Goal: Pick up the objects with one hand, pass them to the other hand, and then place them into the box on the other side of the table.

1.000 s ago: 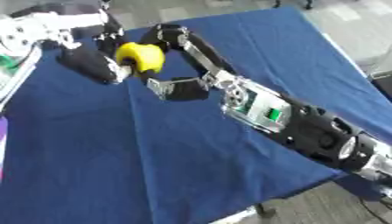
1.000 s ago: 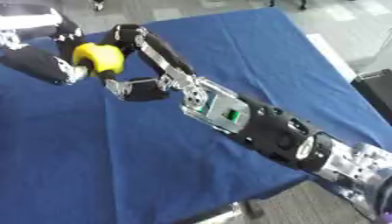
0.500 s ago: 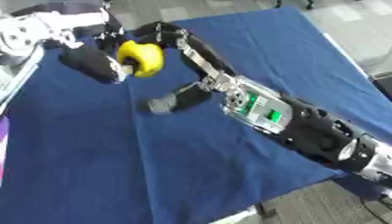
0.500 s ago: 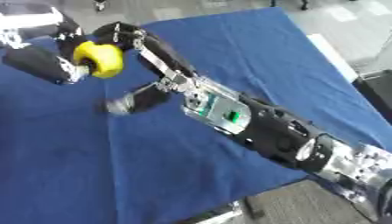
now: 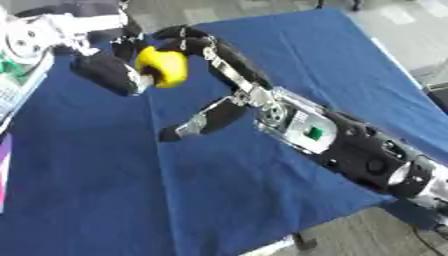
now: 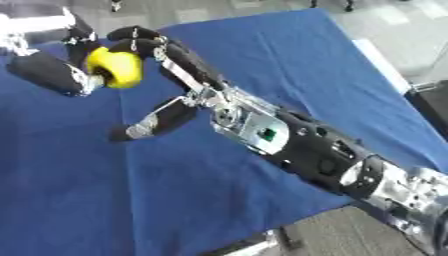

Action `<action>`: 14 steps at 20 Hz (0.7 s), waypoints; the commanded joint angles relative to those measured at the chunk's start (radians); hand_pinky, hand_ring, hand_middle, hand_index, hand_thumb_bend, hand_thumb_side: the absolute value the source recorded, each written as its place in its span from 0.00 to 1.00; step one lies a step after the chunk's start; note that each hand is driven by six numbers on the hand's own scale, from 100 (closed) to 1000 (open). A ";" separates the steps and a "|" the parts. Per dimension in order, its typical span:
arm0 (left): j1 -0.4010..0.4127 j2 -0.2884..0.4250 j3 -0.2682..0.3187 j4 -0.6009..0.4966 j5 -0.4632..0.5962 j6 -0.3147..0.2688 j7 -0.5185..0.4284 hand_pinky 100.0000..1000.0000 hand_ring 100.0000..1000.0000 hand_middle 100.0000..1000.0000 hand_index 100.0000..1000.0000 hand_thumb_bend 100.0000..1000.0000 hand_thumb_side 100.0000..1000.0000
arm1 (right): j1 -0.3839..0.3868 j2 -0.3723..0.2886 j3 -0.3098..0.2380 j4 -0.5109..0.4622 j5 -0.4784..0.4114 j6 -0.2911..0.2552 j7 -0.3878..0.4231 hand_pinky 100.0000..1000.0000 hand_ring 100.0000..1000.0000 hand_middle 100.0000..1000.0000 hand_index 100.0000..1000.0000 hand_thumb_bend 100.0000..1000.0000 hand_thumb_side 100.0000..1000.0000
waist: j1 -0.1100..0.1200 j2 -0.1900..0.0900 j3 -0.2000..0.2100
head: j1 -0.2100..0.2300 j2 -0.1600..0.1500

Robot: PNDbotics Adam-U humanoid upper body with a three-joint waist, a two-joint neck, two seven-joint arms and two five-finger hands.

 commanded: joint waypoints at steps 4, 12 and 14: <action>-0.020 0.015 0.008 -0.010 -0.006 -0.018 -0.011 1.00 0.43 0.21 0.29 0.00 0.19 | -0.003 -0.014 -0.017 -0.013 0.018 0.027 -0.016 0.71 0.81 0.86 0.91 0.77 0.30 | -0.013 -0.003 0.000 | 0.009 -0.002; -0.025 0.040 0.009 -0.024 0.016 -0.017 -0.064 1.00 0.44 0.21 0.29 0.00 0.20 | 0.007 -0.030 -0.034 -0.013 0.027 0.069 -0.022 0.73 0.84 0.90 0.93 0.76 0.32 | -0.013 -0.008 0.005 | 0.006 -0.002; -0.026 0.046 0.007 -0.028 0.019 -0.017 -0.079 1.00 0.44 0.21 0.29 0.00 0.20 | 0.008 -0.032 -0.037 -0.013 0.025 0.084 -0.020 0.72 0.84 0.91 0.94 0.75 0.32 | -0.013 -0.009 0.007 | 0.004 -0.002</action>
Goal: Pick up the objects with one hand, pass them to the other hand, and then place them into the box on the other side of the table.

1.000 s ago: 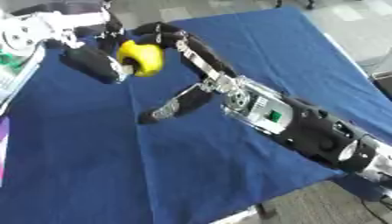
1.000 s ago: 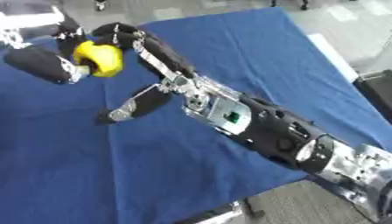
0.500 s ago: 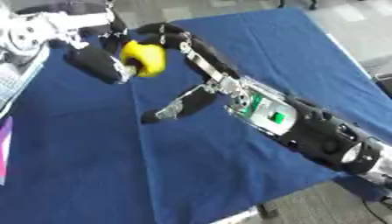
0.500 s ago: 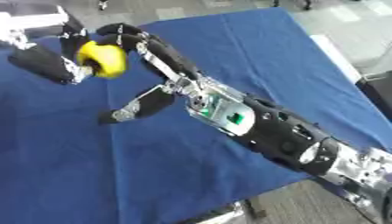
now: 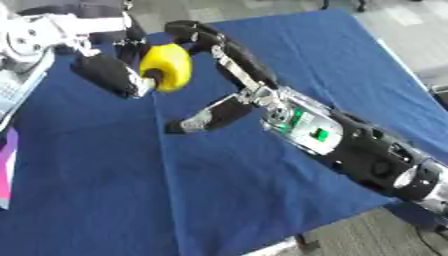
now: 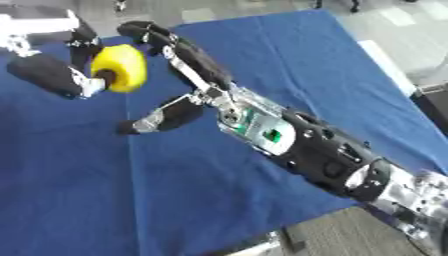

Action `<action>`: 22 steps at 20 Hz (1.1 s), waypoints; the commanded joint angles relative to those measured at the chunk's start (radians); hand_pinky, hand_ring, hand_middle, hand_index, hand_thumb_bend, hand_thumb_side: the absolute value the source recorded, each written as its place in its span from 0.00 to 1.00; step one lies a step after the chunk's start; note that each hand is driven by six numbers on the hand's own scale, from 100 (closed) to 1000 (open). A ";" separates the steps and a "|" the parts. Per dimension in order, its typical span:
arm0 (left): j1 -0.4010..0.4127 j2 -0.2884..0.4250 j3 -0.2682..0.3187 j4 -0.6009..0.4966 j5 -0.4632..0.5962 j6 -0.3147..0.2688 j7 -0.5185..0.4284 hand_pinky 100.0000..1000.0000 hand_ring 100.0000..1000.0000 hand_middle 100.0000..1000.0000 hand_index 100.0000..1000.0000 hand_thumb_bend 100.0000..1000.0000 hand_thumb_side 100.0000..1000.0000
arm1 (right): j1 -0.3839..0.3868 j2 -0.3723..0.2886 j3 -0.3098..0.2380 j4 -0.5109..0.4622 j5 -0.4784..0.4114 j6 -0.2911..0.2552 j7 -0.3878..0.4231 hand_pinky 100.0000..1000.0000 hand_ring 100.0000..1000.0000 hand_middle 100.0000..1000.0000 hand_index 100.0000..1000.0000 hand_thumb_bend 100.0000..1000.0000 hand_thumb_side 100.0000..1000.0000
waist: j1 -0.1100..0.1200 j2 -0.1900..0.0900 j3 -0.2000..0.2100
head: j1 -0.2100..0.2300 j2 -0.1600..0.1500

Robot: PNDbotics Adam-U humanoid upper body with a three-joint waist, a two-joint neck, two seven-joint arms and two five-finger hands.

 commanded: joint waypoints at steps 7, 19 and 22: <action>-0.022 0.041 0.011 -0.027 0.012 0.004 -0.047 1.00 0.44 0.20 0.28 0.00 0.21 | -0.001 -0.028 -0.024 -0.013 -0.002 0.056 0.008 0.72 0.85 0.92 0.94 0.75 0.32 | -0.013 -0.009 0.001 | -0.001 -0.002; -0.003 0.137 0.074 -0.028 0.014 0.013 0.025 1.00 0.44 0.20 0.28 0.00 0.19 | 0.026 -0.020 -0.022 -0.013 0.022 0.047 0.006 0.73 0.85 0.91 0.94 0.74 0.32 | -0.020 -0.020 0.003 | 0.106 -0.002; 0.013 0.179 0.103 -0.026 0.023 0.019 0.057 1.00 0.44 0.19 0.28 0.00 0.18 | 0.059 -0.022 -0.025 -0.013 0.044 0.013 -0.006 0.73 0.85 0.91 0.94 0.76 0.35 | -0.028 -0.032 0.002 | 0.143 -0.002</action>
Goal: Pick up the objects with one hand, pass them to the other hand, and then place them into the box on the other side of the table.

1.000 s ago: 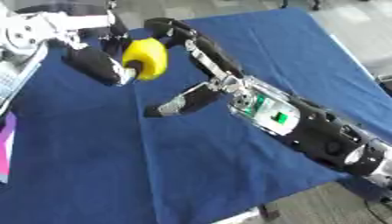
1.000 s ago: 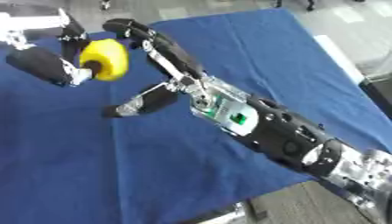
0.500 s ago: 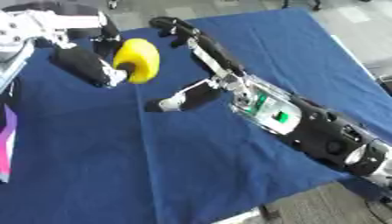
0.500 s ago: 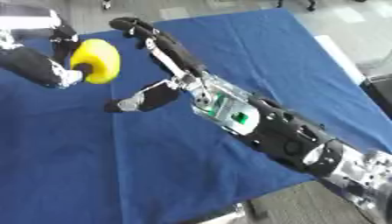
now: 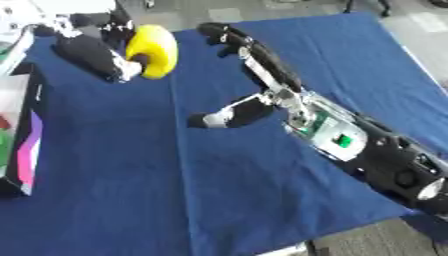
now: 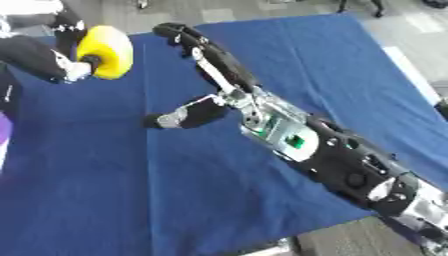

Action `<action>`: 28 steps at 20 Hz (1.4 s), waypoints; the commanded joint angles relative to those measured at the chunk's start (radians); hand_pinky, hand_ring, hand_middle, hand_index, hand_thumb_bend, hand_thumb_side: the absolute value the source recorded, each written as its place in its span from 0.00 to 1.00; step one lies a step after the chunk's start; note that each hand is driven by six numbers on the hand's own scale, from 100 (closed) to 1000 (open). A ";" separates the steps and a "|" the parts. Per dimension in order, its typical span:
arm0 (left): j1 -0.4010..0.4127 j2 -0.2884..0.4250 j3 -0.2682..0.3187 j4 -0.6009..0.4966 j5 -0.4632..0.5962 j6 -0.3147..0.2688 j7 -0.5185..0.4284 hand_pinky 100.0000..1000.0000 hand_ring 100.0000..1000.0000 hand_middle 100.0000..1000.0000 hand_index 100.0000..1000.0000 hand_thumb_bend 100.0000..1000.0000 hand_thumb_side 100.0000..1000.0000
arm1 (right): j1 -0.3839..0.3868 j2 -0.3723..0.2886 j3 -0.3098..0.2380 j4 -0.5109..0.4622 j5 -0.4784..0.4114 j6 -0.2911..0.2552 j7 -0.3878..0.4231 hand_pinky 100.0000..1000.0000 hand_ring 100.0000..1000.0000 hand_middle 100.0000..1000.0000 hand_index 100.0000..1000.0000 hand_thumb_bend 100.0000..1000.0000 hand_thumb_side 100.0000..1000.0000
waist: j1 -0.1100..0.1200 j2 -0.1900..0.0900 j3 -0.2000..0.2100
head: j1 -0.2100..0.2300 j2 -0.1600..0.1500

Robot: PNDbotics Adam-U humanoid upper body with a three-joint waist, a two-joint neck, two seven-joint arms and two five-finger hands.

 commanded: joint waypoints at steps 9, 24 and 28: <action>0.055 0.154 0.111 -0.002 0.072 0.043 0.077 1.00 0.42 0.18 0.28 0.00 0.16 | 0.171 -0.024 -0.086 -0.013 0.071 -0.146 -0.099 0.73 0.82 0.87 0.91 0.71 0.06 | -0.047 -0.062 -0.006 | 0.112 -0.002; 0.137 0.241 0.161 0.091 -0.009 0.016 0.097 1.00 0.44 0.19 0.30 0.00 0.18 | 0.311 -0.033 -0.286 -0.013 -0.027 -0.198 -0.346 0.72 0.82 0.87 0.91 0.70 0.07 | -0.088 -0.065 -0.016 | 0.235 -0.002; 0.163 0.259 0.165 0.113 -0.048 -0.005 0.101 1.00 0.44 0.20 0.30 0.00 0.18 | 0.331 -0.029 -0.317 -0.013 -0.039 -0.201 -0.381 0.72 0.82 0.87 0.91 0.70 0.07 | -0.099 -0.060 -0.018 | 0.244 -0.009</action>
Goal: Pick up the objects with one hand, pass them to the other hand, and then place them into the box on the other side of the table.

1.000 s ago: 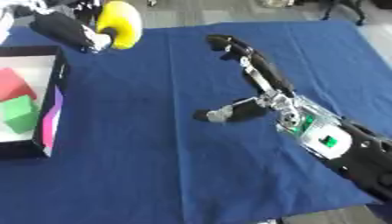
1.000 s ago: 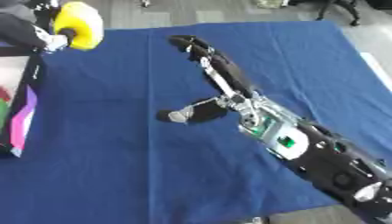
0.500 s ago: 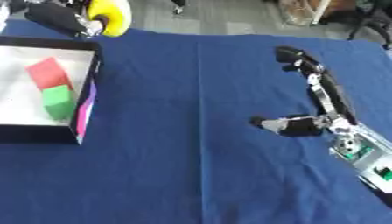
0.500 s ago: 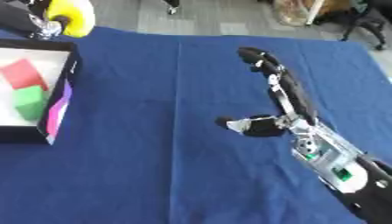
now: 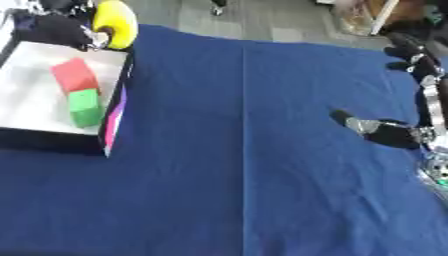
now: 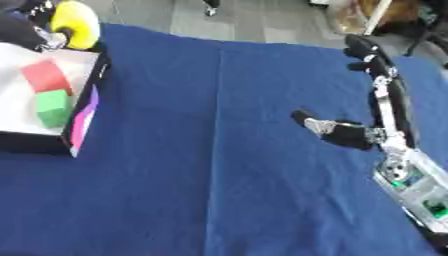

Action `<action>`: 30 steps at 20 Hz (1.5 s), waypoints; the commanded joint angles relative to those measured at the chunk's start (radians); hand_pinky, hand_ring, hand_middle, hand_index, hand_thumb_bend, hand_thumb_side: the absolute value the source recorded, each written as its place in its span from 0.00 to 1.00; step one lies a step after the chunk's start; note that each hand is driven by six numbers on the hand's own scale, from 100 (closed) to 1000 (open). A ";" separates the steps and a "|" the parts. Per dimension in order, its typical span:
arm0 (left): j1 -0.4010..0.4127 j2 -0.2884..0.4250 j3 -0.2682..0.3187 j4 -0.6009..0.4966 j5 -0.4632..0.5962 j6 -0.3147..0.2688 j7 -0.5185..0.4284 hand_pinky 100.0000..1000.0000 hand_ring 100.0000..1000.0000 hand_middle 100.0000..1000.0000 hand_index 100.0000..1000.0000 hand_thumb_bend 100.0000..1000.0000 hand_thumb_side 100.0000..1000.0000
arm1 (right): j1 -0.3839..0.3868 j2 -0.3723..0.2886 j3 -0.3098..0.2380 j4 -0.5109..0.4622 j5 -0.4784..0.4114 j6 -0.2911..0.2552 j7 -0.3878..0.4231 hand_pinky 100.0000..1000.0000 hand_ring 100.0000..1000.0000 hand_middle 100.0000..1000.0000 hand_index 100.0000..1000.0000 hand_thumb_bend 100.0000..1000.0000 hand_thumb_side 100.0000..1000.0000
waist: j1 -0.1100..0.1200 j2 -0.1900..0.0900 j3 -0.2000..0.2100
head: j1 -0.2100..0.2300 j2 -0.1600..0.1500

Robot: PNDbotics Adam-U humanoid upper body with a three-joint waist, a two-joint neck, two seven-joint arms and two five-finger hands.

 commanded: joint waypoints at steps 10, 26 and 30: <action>0.051 0.052 0.057 0.086 -0.049 -0.072 0.070 1.00 0.49 0.30 0.43 0.00 0.17 | 0.053 -0.012 -0.081 -0.013 -0.016 -0.004 -0.082 0.72 0.82 0.87 0.91 0.70 0.06 | -0.028 -0.018 -0.008 | 0.007 -0.018; 0.070 0.055 0.075 0.143 -0.325 -0.155 0.105 1.00 0.86 0.71 0.83 0.00 0.58 | 0.099 0.005 -0.107 -0.013 -0.006 -0.014 -0.128 0.72 0.82 0.87 0.91 0.70 0.07 | -0.022 -0.018 -0.018 | 0.004 -0.015; 0.082 0.059 0.103 0.115 -0.280 -0.130 0.105 1.00 0.78 0.65 0.79 0.00 0.27 | 0.109 0.009 -0.114 -0.013 -0.004 -0.022 -0.141 0.72 0.82 0.87 0.91 0.65 0.05 | -0.019 -0.020 -0.021 | -0.028 -0.013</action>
